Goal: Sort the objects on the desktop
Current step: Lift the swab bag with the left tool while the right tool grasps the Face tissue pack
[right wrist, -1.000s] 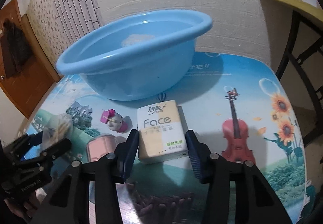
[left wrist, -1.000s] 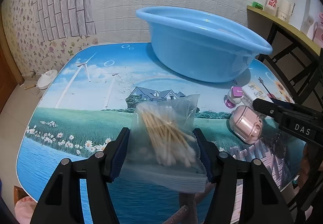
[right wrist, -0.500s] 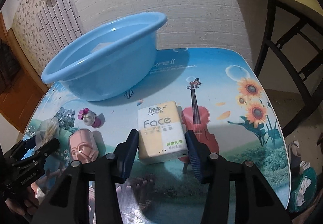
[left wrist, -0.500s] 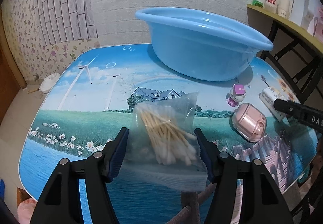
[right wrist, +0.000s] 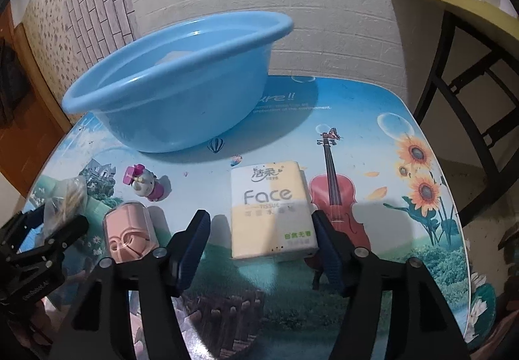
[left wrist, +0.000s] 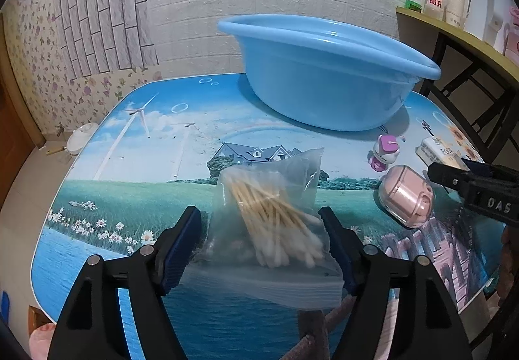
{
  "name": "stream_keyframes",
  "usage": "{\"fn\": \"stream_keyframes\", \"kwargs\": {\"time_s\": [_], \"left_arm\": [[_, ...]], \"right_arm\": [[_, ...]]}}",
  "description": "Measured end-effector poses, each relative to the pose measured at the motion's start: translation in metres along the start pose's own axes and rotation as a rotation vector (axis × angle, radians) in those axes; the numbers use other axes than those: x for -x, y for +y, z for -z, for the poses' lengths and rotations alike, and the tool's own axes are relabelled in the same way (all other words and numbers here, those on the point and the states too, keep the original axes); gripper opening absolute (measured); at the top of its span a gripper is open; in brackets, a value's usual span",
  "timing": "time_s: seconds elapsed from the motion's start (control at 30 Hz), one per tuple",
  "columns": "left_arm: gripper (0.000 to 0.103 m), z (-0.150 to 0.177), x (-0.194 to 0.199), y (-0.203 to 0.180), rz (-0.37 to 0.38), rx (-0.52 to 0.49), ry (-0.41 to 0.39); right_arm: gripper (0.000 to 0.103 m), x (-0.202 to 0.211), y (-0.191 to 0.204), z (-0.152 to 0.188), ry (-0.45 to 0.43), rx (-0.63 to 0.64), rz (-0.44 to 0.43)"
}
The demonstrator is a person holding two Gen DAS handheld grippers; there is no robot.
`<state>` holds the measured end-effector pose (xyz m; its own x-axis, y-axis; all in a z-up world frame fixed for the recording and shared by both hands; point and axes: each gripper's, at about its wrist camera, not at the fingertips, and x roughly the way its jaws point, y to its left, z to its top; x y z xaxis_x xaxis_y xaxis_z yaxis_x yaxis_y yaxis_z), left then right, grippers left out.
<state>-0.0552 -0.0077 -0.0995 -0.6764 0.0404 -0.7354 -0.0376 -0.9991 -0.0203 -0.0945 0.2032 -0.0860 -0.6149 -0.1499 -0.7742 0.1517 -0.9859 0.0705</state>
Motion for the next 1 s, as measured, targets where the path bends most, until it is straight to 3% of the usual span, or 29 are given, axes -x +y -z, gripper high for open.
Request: {"fn": "stream_keyframes", "kwargs": {"time_s": [0.07,0.1,0.33,1.0], "left_arm": [[0.065,0.000,0.001,0.001,0.007,0.005,0.001],[0.058,0.000,0.002,0.002,0.012,0.007,-0.003],[0.054,-0.003,0.004,0.002,0.017,0.025,0.017],[0.051,-0.034,0.067,0.005,0.088,0.068,-0.095]], "right_arm": [[0.059,-0.002,0.003,0.000,0.000,0.034,0.035],[0.048,-0.001,0.004,0.001,-0.011,0.040,0.055],[0.048,0.010,-0.006,-0.002,-0.019,-0.011,0.002],[0.048,0.087,0.003,-0.013,-0.146,-0.047,-0.129]]}}
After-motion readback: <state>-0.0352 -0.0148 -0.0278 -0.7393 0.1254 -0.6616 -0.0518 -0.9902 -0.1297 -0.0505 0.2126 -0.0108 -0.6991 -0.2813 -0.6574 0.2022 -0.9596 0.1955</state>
